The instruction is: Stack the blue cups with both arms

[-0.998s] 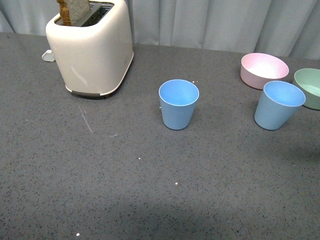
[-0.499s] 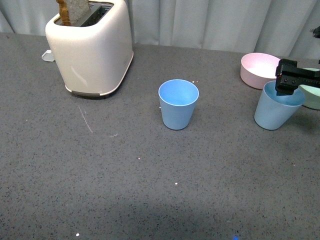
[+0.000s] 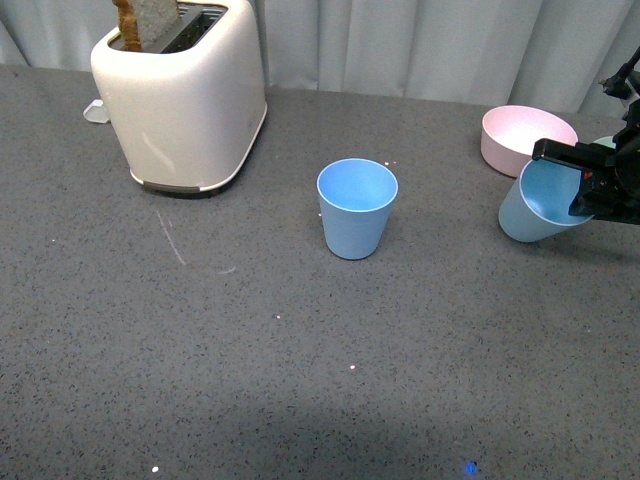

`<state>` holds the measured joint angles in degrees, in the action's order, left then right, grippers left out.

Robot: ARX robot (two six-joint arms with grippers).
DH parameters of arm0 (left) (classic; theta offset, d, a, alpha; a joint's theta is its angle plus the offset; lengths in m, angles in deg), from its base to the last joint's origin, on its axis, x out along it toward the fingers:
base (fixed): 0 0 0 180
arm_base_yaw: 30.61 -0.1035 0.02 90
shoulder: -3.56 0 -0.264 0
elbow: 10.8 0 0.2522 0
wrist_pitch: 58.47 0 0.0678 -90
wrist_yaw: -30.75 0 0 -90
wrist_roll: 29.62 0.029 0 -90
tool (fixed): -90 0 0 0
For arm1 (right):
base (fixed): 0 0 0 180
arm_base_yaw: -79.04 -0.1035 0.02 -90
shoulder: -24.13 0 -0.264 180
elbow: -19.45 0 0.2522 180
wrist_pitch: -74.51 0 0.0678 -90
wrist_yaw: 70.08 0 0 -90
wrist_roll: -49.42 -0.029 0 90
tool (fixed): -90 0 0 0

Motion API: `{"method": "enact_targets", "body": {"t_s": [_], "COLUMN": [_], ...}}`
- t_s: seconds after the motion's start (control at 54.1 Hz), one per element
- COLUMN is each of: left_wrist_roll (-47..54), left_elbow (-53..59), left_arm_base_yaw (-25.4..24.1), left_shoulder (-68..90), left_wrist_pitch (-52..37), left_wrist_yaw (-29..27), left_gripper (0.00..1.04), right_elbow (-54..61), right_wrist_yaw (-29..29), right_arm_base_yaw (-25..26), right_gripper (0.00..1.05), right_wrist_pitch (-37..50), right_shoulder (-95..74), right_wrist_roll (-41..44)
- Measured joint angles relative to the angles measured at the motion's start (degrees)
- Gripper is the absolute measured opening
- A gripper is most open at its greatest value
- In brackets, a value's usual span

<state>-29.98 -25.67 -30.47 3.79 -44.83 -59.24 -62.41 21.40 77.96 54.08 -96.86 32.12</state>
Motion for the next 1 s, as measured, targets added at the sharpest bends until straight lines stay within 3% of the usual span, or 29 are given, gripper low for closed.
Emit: {"method": "enact_targets", "body": {"t_s": [0.111, 0.296, 0.592, 0.998], "left_wrist_roll": [0.0, 0.0, 0.0, 0.0], "left_elbow": [0.0, 0.0, 0.0, 0.0], "left_arm_base_yaw": [0.0, 0.0, 0.0, 0.0], "left_shoulder": [0.0, 0.0, 0.0, 0.0], "left_wrist_pitch": [0.0, 0.0, 0.0, 0.0], "left_wrist_yaw": [0.0, 0.0, 0.0, 0.0], "left_gripper": [0.98, 0.98, 0.98, 0.98], "right_elbow": [0.44, -2.38, -7.32, -8.13], "right_wrist_yaw": [4.02, 10.1, 10.4, 9.57], "right_arm_base_yaw": [-1.09, -7.32, -16.11, -18.34], "right_gripper": [0.01, 0.01, 0.01, 0.01], "right_wrist_pitch": [-0.94, -3.8, -5.25, -7.93], "right_shoulder": [2.62, 8.24, 6.58, 4.24], "right_wrist_roll": [-1.66, -3.78, -6.38, -6.95]}}
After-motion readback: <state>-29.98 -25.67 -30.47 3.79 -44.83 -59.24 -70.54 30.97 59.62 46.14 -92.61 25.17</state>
